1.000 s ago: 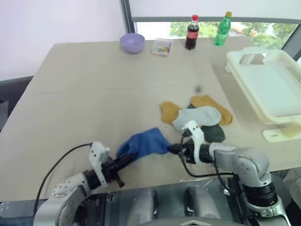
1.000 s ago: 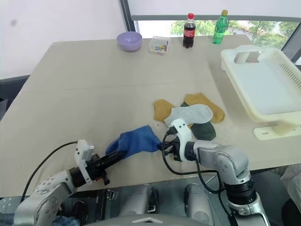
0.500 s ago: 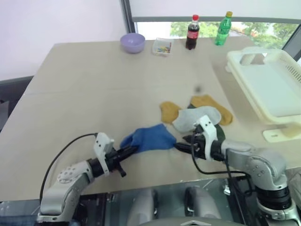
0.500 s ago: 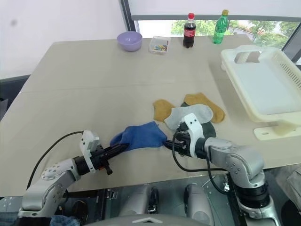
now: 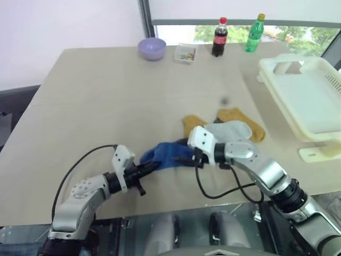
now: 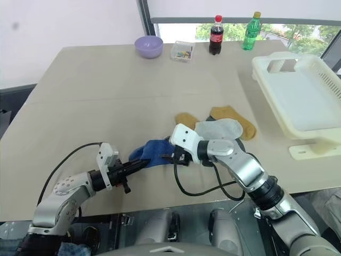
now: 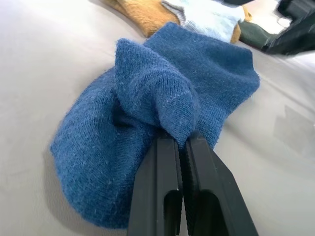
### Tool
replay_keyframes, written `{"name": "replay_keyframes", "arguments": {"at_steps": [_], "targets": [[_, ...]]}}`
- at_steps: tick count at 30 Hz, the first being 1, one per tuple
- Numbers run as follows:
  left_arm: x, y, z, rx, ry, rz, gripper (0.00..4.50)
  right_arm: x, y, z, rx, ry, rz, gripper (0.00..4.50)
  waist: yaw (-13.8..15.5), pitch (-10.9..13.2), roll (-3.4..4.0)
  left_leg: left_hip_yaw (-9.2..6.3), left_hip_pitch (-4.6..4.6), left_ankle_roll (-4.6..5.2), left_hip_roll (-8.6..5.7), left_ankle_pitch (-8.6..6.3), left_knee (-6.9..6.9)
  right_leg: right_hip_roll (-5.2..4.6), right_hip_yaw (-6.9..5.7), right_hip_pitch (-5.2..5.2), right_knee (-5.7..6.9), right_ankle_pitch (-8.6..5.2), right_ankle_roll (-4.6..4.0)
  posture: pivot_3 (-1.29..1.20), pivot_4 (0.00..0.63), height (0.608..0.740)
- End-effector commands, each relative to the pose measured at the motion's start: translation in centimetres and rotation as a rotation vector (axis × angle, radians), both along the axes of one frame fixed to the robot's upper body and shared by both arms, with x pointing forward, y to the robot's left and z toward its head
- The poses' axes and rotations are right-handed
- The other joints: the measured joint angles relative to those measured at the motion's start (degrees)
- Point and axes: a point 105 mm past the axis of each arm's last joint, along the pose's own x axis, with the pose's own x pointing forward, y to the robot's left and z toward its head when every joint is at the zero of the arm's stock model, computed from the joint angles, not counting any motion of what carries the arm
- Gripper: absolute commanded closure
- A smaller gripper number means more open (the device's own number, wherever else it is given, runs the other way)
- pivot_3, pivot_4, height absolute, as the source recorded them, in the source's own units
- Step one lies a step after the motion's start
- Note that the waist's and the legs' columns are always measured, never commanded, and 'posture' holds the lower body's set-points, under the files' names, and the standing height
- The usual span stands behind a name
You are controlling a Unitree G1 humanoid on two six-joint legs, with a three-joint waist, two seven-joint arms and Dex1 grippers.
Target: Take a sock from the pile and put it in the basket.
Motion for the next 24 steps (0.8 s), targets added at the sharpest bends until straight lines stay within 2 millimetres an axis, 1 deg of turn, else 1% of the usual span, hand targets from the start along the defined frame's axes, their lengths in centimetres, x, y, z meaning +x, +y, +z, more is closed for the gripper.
{"name": "replay_keyframes", "arguments": {"at_steps": [1,7,11,16,22,23,24], "targets": [[-0.5,0.7,-2.3,0.074,0.079,-0.039,4.50,0.0,0.8,0.2,0.011,-0.031,0.079,1.71,-0.03,0.00,0.01,0.01,0.02,0.00,0.00,0.00,0.00,0.03,0.00,0.00,0.01,0.00,0.00,0.00,0.150,0.740],[0.0,0.9,-2.4,0.115,0.062,-0.100,4.50,1.1,0.8,-0.8,0.010,-0.009,0.052,1.71,-0.04,0.02,0.05,0.01,0.30,-0.03,0.06,0.01,-0.01,0.05,-0.03,0.27,0.04,-0.01,-0.01,0.00,0.150,0.740],[0.3,1.3,-2.5,0.125,0.059,-0.111,4.50,2.2,-0.4,-1.8,-0.029,0.028,0.001,1.71,-0.02,0.03,0.06,0.02,0.55,-0.03,0.10,0.01,-0.03,0.02,-0.02,0.45,0.04,-0.02,0.00,0.00,0.150,0.740],[0.5,1.9,-2.7,0.146,0.054,-0.115,4.50,2.5,-0.6,-1.8,0.002,0.114,-0.033,1.71,-0.14,0.02,0.09,0.06,0.65,-0.04,0.18,0.01,-0.06,0.02,0.00,0.50,0.06,-0.02,-0.01,0.00,0.150,0.740],[1.2,2.4,-2.6,0.150,0.048,-0.078,4.50,2.0,-0.9,-4.5,-0.101,0.149,-0.056,1.71,-0.12,-0.07,0.19,0.08,0.67,-0.04,0.18,0.01,-0.08,0.00,0.01,0.50,0.07,-0.01,-0.02,0.00,0.150,0.740],[1.3,2.4,-2.4,0.139,0.045,-0.072,3.82,1.9,-0.8,-4.7,-0.104,0.148,-0.056,1.65,-0.13,-0.12,0.25,0.08,0.68,-0.04,0.18,0.01,-0.08,0.00,0.02,0.51,0.07,-0.02,-0.02,0.00,0.150,0.740],[1.4,2.5,-2.2,0.129,0.044,-0.067,3.57,1.9,-0.8,-4.8,-0.106,0.146,-0.058,1.65,-0.13,-0.18,0.33,0.08,0.69,-0.04,0.18,0.01,-0.08,0.00,0.02,0.51,0.07,-0.02,-0.01,0.00,0.150,0.740]]}}
